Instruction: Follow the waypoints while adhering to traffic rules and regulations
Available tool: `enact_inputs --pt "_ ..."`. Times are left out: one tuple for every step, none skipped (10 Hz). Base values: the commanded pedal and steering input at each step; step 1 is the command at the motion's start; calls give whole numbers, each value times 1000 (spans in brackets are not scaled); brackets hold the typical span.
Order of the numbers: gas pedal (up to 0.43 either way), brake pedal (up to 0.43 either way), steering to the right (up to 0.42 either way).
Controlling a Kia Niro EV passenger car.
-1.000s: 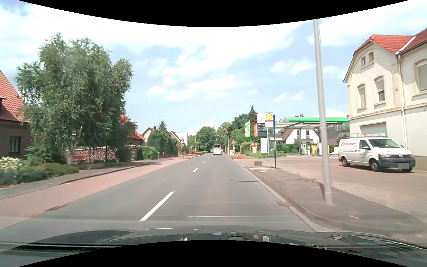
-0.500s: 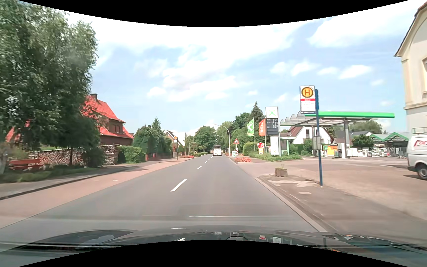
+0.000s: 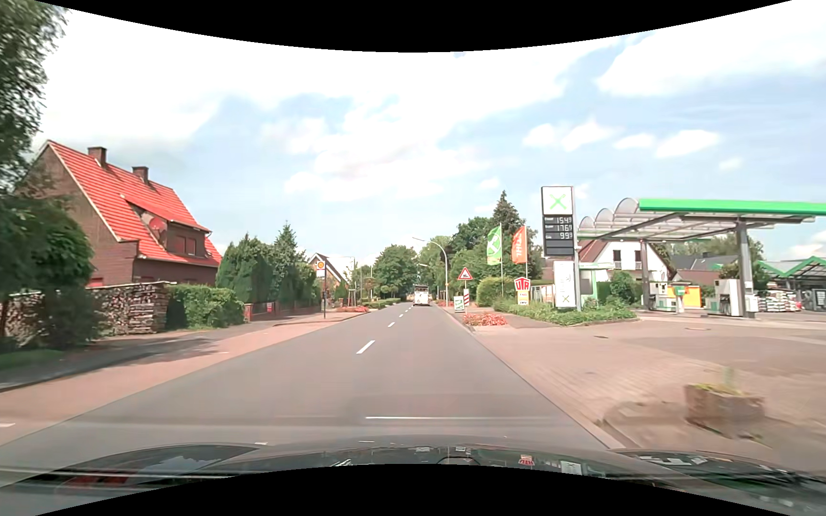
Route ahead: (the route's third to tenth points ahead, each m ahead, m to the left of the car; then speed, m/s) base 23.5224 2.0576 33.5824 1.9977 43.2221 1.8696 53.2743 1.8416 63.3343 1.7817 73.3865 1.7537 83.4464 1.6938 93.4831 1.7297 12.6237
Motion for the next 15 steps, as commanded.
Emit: enact_inputs --pt "189 0 -3" --pt "189 0 -3" --pt "177 0 -3" --pt "177 0 -3" --pt "177 0 -3" --pt "177 0 -4" --pt "177 0 -4" --pt "169 0 -4" --pt "169 0 -4" --pt "169 0 -4" --pt "157 0 -4" --pt "157 0 -4" --pt "157 0 -3" --pt "157 0 -2" --pt "157 0 -1"
